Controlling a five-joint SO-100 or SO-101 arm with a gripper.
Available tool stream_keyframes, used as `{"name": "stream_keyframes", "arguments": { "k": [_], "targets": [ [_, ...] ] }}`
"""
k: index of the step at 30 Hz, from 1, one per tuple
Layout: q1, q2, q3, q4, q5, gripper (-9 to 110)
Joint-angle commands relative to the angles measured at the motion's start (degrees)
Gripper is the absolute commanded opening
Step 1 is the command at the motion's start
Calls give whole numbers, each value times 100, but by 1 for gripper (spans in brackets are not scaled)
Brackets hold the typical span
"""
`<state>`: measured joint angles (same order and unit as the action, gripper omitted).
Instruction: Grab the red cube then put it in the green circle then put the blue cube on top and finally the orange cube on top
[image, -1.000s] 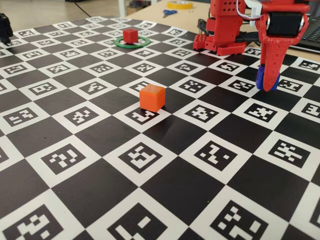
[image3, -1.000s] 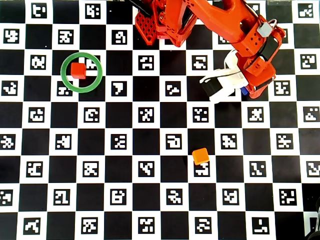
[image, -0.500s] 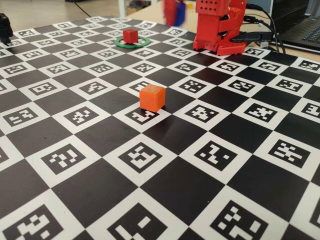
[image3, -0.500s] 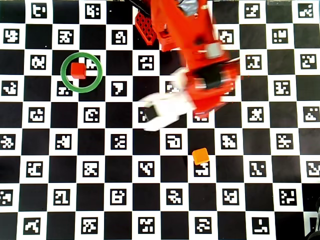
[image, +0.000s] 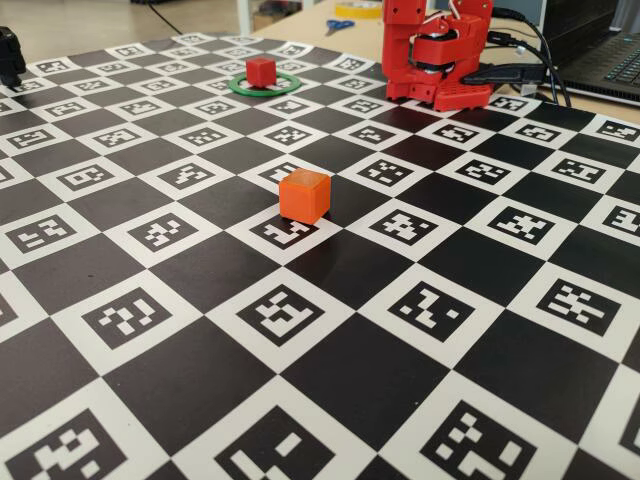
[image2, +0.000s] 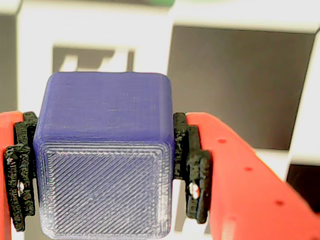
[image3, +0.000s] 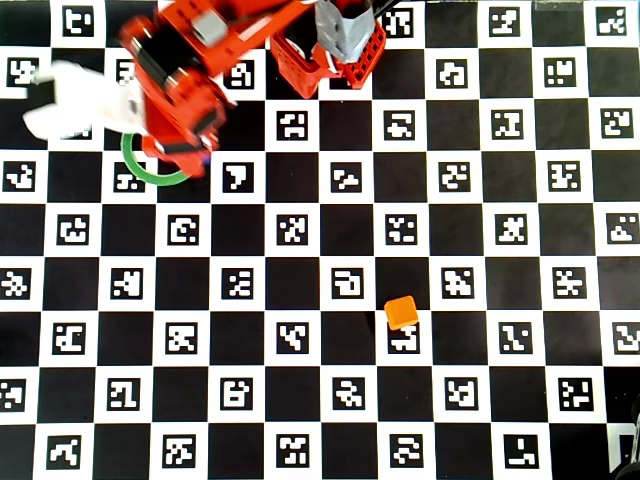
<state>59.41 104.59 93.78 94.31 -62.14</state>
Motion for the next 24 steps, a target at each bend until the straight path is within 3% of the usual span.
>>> {"name": "stream_keyframes", "arguments": {
  "k": [1, 11, 24],
  "targets": [
    [439, -44, 0, -281, -325, 8],
    [967, -668, 466, -1143, -589, 8],
    [870, -773, 1485, -2145, -439, 8]
  ]
}}
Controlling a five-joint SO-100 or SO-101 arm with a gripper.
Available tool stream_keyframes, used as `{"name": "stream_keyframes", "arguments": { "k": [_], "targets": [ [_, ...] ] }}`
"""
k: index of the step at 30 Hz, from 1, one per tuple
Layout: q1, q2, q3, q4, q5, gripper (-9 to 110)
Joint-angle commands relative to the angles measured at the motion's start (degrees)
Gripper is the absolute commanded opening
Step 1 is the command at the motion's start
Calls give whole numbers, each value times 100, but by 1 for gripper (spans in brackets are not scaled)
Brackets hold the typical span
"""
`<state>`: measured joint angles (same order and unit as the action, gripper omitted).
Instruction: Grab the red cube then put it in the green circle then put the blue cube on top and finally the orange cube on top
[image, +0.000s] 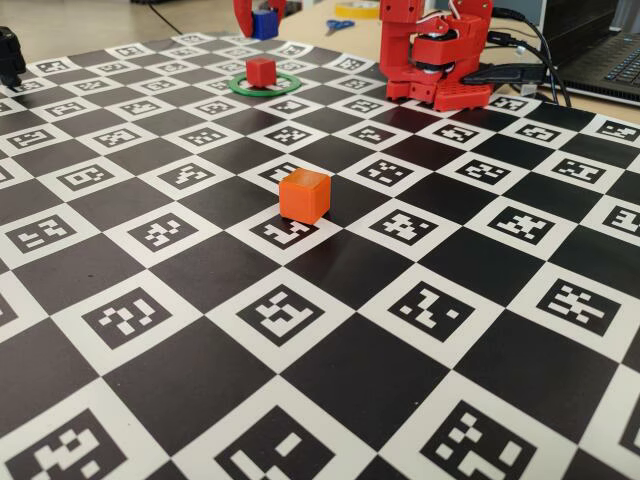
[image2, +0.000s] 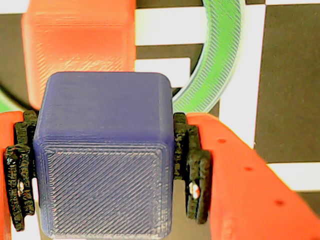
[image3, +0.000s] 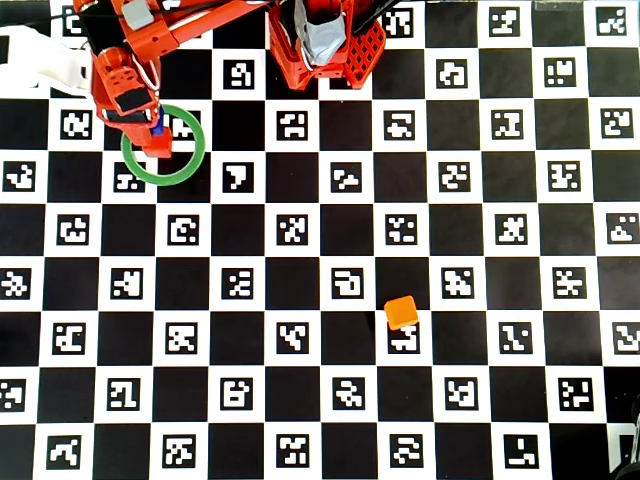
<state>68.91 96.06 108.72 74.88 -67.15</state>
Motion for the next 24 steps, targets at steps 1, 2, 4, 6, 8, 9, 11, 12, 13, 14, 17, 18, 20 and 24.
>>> {"name": "stream_keyframes", "arguments": {
  "k": [1, 2, 4, 6, 8, 9, 11, 12, 13, 14, 17, 18, 20, 24],
  "targets": [
    [-97, 70, 26, -255, 88, 8],
    [-114, 70, 44, -299, 105, 8],
    [-141, 62, 79, -387, 158, 8],
    [-167, 53, 105, -492, 193, 8],
    [-167, 35, 132, -598, 229, 8],
    [-167, 26, 141, -633, 229, 8],
    [-167, 18, 176, -677, 229, 8],
    [-167, 18, 202, -712, 220, 8],
    [-167, 18, 220, -729, 220, 8],
    [-167, 9, 237, -738, 220, 8],
    [-176, 0, 290, -765, 229, 8],
    [-176, 0, 308, -773, 229, 8],
    [-185, -9, 343, -800, 220, 8],
    [-193, -9, 360, -809, 229, 8]
  ]
}}
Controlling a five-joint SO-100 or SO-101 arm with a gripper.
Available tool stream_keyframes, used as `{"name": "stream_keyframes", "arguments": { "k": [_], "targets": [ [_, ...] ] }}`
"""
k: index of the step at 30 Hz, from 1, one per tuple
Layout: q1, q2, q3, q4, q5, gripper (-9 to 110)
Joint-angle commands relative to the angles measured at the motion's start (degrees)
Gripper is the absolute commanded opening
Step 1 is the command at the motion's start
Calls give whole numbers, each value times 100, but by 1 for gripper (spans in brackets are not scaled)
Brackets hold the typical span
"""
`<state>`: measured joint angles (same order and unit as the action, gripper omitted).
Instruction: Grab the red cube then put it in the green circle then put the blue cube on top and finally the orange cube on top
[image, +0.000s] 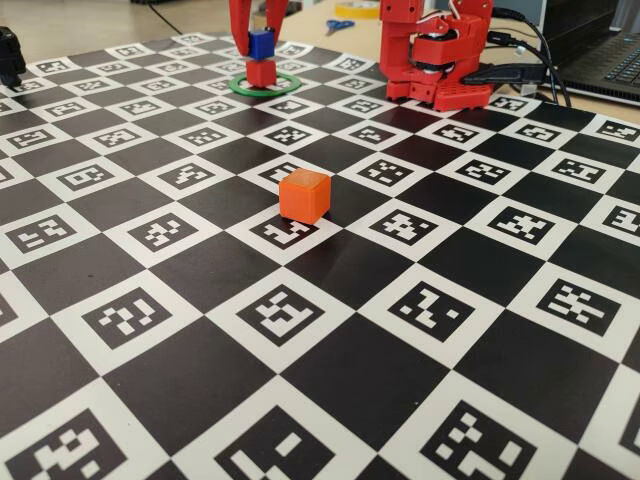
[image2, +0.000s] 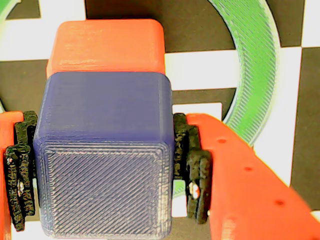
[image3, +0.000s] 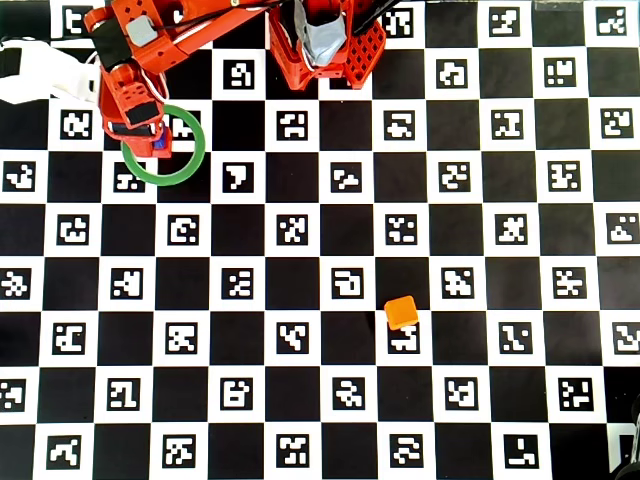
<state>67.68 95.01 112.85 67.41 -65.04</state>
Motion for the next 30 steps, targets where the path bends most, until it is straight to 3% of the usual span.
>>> {"name": "stream_keyframes", "arguments": {
  "k": [1, 9, 21, 30],
  "targets": [
    [-79, 97, -44, -62, 18, 8],
    [-132, 88, -9, -18, 79, 10],
    [-141, 97, 26, 105, 53, 25],
    [-70, 97, 18, 141, -18, 28]
  ]
}}
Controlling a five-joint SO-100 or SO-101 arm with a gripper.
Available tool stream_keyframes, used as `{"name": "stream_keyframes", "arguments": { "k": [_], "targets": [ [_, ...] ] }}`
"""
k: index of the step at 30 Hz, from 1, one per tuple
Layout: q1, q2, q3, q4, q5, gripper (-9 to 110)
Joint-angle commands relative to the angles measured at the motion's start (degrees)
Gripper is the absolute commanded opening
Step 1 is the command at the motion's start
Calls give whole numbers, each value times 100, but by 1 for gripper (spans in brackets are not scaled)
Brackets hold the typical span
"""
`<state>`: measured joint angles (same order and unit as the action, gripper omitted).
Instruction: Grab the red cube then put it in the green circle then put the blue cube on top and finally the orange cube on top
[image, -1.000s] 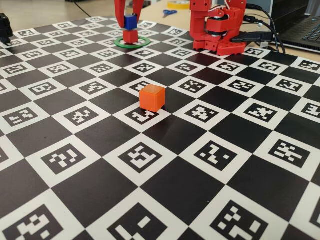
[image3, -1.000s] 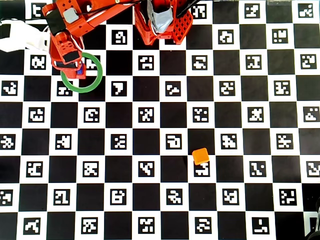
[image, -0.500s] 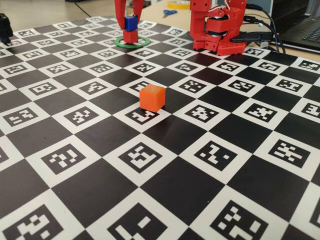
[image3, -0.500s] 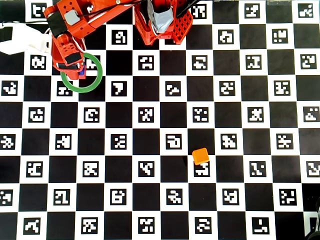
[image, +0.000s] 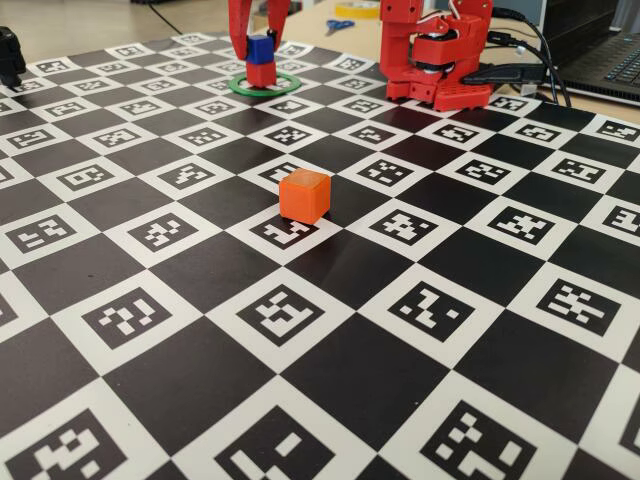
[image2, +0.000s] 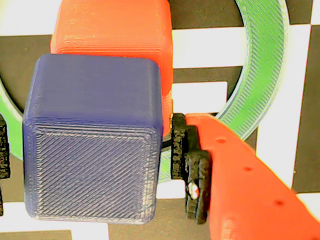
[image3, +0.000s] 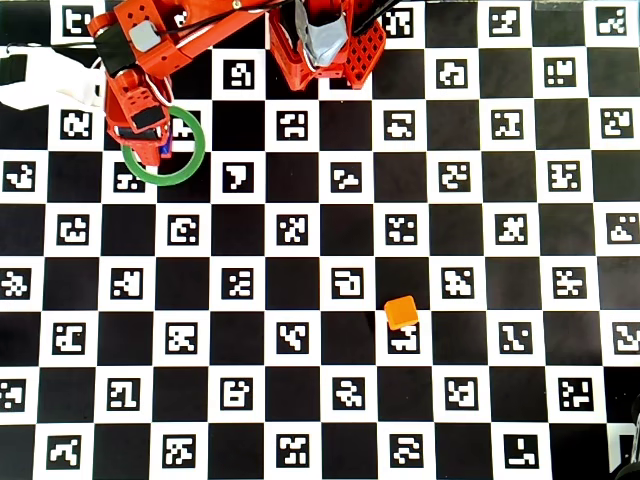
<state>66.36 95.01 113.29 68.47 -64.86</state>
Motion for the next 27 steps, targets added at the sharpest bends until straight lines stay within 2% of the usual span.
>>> {"name": "stream_keyframes", "arguments": {
  "k": [1, 4, 11, 19, 23, 27],
  "targets": [
    [70, 97, -44, 53, -35, 30],
    [79, 97, -167, 264, -9, 35],
    [88, 176, -1310, 1670, 316, 47],
    [-475, 308, -2663, 2909, 940, 49],
    [-1081, 404, -3287, 3384, 1714, 49],
    [-1995, 519, -3674, 3612, 3076, 48]
  ]
}}
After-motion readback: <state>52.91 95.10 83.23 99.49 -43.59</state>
